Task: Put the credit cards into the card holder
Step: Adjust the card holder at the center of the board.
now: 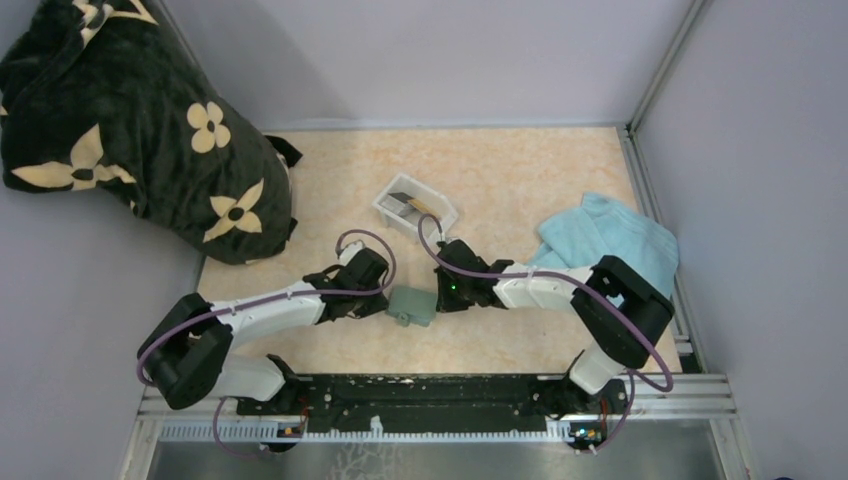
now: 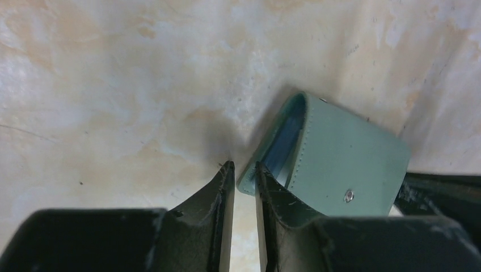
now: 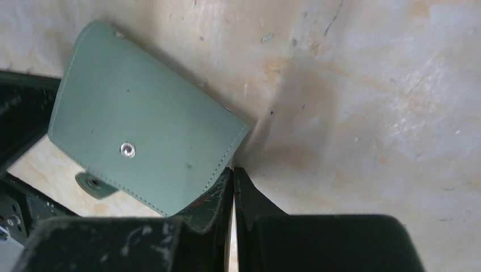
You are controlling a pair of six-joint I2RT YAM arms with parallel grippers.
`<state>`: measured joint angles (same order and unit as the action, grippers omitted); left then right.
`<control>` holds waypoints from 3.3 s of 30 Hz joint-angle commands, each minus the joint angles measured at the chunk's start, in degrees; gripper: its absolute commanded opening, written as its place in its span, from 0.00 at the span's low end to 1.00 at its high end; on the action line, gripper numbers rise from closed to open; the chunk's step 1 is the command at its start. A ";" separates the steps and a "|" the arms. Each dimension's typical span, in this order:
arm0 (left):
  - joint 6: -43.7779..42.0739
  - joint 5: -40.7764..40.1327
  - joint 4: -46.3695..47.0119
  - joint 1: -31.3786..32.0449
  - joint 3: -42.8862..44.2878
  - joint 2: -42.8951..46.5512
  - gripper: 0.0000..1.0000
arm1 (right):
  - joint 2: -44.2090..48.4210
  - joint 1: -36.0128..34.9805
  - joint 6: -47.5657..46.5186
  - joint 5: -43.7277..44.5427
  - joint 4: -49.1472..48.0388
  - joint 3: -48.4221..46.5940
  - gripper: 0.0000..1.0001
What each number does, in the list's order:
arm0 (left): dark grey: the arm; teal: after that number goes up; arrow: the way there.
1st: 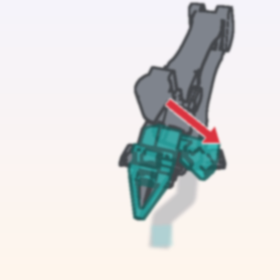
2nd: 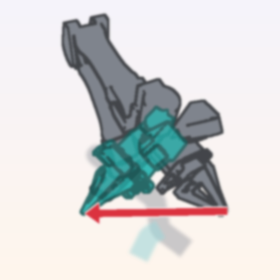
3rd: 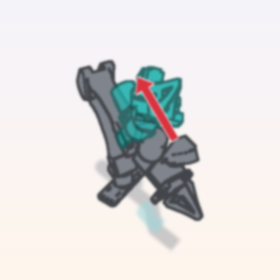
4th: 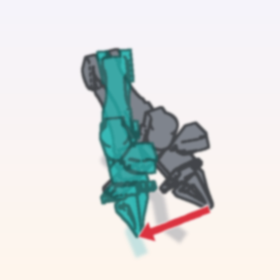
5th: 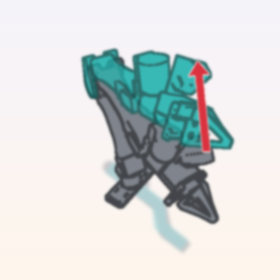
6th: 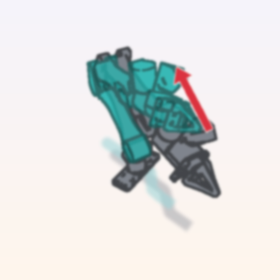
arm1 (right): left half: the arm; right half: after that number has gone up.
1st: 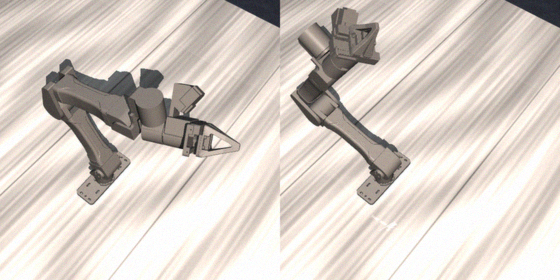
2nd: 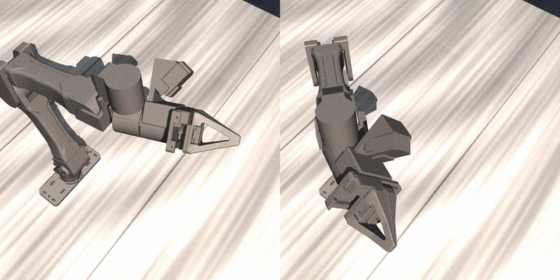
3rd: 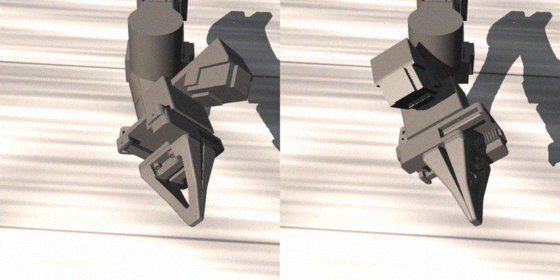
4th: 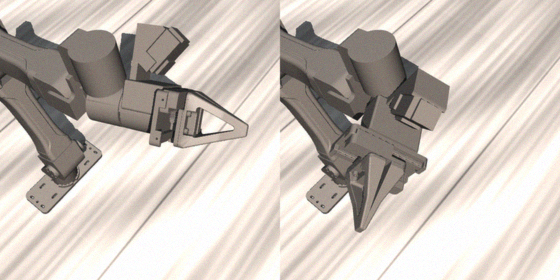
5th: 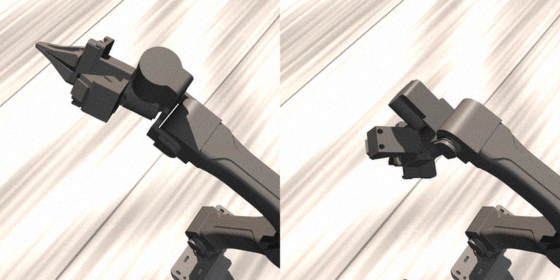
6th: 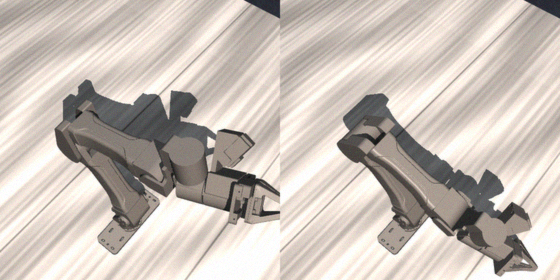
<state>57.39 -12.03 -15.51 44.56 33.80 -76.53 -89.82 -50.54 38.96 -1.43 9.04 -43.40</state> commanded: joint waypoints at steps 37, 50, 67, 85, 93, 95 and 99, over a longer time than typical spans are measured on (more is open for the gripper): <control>4.94 -2.85 -11.56 29.40 10.54 -0.54 0.24 | 0.87 9.97 -5.95 10.15 9.57 -10.62 0.36; 8.72 -27.35 -22.38 29.21 9.11 21.33 0.32 | 22.30 -4.55 -8.36 28.39 8.38 -6.29 0.59; -7.75 -20.36 -2.82 13.17 -0.80 22.82 0.75 | 31.42 0.09 0.44 23.52 2.87 4.17 0.99; -13.44 -7.55 8.28 10.60 -5.34 12.77 0.75 | 18.47 -10.27 15.35 27.88 19.40 -7.71 0.74; -12.56 -5.17 10.43 10.46 -8.24 11.03 0.73 | 10.86 -14.50 18.76 29.26 22.59 -12.89 0.72; -12.30 -4.60 10.99 10.42 -8.74 10.41 0.73 | 9.81 -14.74 19.22 29.13 22.60 -13.40 0.72; -11.84 -3.78 12.63 10.43 -9.74 9.04 0.73 | 8.12 -14.91 20.18 27.82 22.26 -13.89 0.72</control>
<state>45.17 -17.52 -6.00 55.33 25.28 -66.43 -80.42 -64.90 57.10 25.87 31.09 -54.17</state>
